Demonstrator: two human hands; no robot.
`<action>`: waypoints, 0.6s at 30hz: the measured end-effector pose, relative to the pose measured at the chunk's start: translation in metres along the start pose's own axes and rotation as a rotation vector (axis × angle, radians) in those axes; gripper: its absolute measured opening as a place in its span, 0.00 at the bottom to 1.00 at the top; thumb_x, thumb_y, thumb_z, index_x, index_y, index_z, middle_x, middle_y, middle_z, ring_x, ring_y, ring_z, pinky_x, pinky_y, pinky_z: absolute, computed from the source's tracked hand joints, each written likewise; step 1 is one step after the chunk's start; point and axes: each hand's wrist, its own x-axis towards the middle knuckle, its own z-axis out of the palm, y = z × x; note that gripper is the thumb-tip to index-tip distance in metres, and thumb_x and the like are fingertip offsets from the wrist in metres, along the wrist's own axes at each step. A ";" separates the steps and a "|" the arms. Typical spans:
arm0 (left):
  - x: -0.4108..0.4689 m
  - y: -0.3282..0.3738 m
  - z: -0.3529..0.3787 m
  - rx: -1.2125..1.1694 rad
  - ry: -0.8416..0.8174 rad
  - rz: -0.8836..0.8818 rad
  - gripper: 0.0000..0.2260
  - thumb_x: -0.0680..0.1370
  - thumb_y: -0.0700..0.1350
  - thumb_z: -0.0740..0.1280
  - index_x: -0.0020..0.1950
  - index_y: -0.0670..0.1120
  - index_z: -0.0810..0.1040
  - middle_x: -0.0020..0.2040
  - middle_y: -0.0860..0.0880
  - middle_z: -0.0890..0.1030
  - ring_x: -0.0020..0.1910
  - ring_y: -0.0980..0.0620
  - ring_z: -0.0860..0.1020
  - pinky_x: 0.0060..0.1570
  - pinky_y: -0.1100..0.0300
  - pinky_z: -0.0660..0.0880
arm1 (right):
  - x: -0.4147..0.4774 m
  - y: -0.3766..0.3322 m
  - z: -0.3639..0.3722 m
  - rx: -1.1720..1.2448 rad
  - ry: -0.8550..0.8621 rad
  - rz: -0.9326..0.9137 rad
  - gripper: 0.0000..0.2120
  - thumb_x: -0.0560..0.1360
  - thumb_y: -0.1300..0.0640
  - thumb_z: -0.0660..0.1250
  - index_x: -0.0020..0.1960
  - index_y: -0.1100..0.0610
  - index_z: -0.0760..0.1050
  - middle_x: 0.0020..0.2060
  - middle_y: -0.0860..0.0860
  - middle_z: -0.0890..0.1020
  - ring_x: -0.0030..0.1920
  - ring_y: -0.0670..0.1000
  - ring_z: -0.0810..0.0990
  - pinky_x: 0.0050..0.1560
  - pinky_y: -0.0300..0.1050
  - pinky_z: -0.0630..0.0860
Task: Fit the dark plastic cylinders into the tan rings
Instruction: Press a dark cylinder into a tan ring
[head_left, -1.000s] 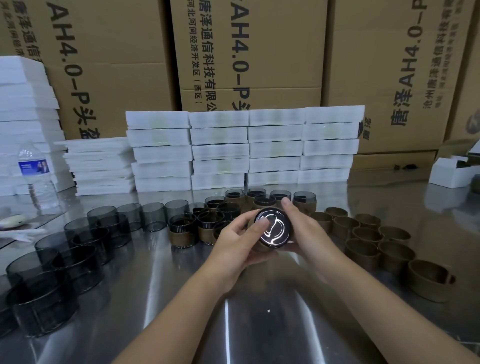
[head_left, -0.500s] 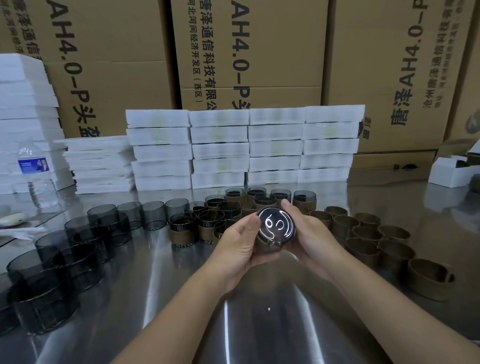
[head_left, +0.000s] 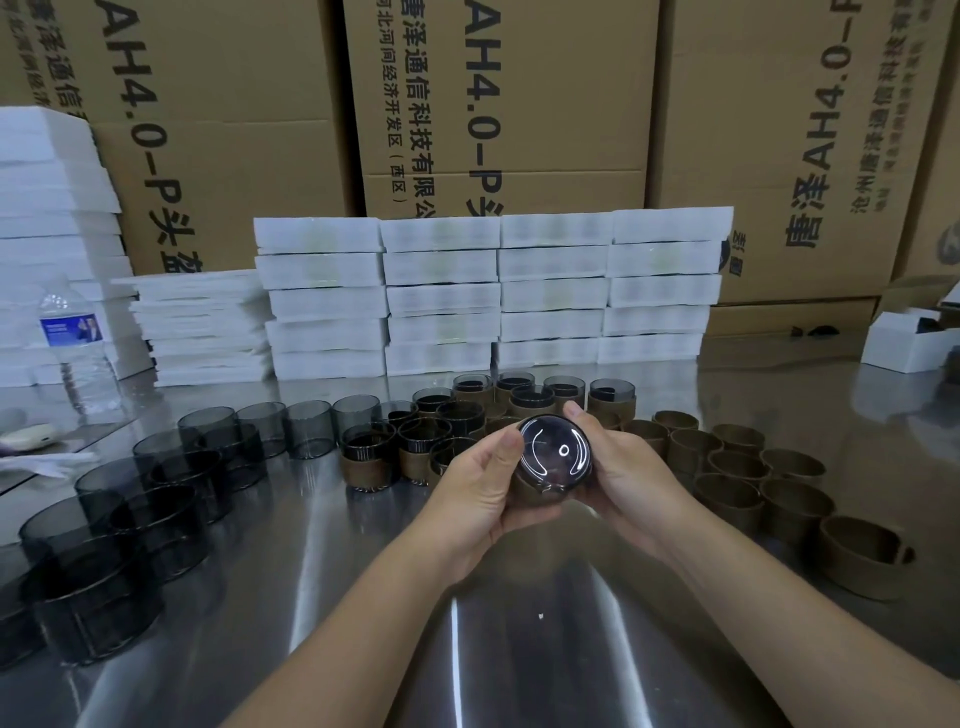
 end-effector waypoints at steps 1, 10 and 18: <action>0.000 0.000 0.000 0.000 0.001 0.001 0.36 0.50 0.72 0.76 0.50 0.52 0.84 0.48 0.47 0.86 0.44 0.51 0.85 0.37 0.61 0.81 | 0.000 0.000 0.000 0.000 0.001 -0.001 0.23 0.66 0.41 0.68 0.43 0.61 0.85 0.47 0.60 0.85 0.49 0.55 0.84 0.53 0.48 0.79; 0.002 0.000 0.000 -0.044 -0.006 0.015 0.33 0.53 0.70 0.78 0.51 0.53 0.85 0.52 0.46 0.85 0.48 0.49 0.85 0.38 0.61 0.81 | -0.002 -0.004 0.002 -0.004 0.039 0.000 0.18 0.76 0.46 0.66 0.44 0.60 0.85 0.46 0.58 0.86 0.49 0.53 0.85 0.55 0.48 0.78; 0.002 -0.001 -0.004 -0.054 0.113 0.029 0.31 0.63 0.64 0.69 0.58 0.47 0.78 0.49 0.47 0.86 0.46 0.50 0.85 0.39 0.60 0.81 | -0.002 -0.005 0.002 -0.341 0.117 0.089 0.24 0.72 0.33 0.61 0.47 0.51 0.84 0.42 0.49 0.86 0.45 0.50 0.82 0.43 0.43 0.74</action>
